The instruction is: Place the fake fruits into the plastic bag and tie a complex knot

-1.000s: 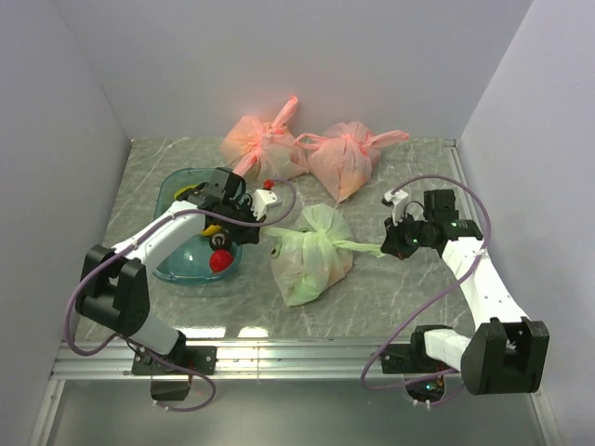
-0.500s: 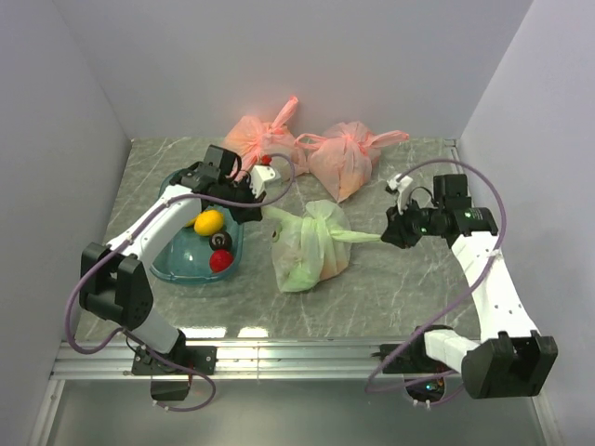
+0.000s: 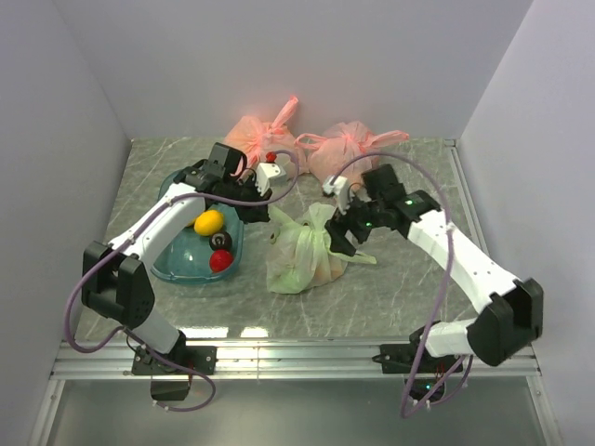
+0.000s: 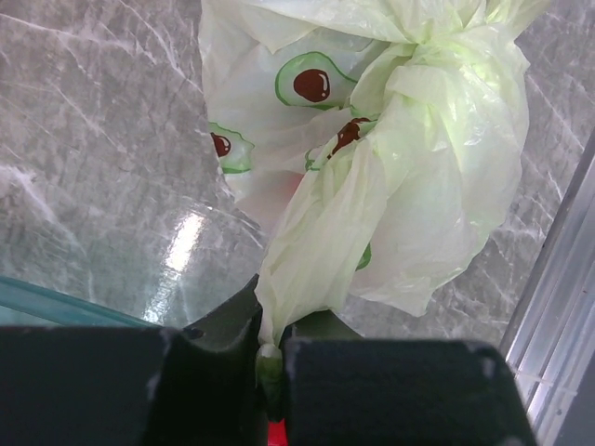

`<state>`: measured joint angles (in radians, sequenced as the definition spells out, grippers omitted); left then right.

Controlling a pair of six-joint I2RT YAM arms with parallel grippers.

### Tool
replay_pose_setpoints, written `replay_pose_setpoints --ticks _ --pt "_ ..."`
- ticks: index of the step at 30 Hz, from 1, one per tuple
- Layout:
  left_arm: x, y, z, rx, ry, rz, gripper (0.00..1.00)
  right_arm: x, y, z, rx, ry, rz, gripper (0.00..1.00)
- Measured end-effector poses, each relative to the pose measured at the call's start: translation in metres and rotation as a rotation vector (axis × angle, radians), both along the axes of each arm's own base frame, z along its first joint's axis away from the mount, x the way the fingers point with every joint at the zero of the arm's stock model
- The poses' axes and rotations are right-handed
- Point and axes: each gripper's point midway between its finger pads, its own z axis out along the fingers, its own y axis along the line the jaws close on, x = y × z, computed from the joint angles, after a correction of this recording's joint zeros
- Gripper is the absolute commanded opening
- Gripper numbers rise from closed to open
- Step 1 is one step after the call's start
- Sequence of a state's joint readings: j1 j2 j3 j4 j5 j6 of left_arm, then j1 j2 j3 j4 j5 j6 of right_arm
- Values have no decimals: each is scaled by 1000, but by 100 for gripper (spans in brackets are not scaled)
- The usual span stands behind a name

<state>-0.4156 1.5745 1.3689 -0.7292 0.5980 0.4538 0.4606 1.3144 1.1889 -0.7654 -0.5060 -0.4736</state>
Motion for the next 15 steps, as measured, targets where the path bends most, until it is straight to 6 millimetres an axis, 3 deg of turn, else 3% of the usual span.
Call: replay_pose_setpoints --ticks 3,6,8,10,12,15 --pt "1 -1 -2 -3 15 10 19 -4 6 -30 -54 51 15 90" --pt "1 -2 -4 -9 32 18 35 -7 9 -50 -96 79 21 89" --pt "1 -3 -3 -16 44 34 57 -5 11 -55 -105 82 18 90" --pt "3 -2 -2 -37 60 58 99 -2 13 -57 -106 83 7 92" --pt "5 1 0 -71 80 91 99 0 12 -55 -105 72 -5 94" --pt "7 23 7 -135 118 190 99 -1 10 -38 -76 36 -33 95"
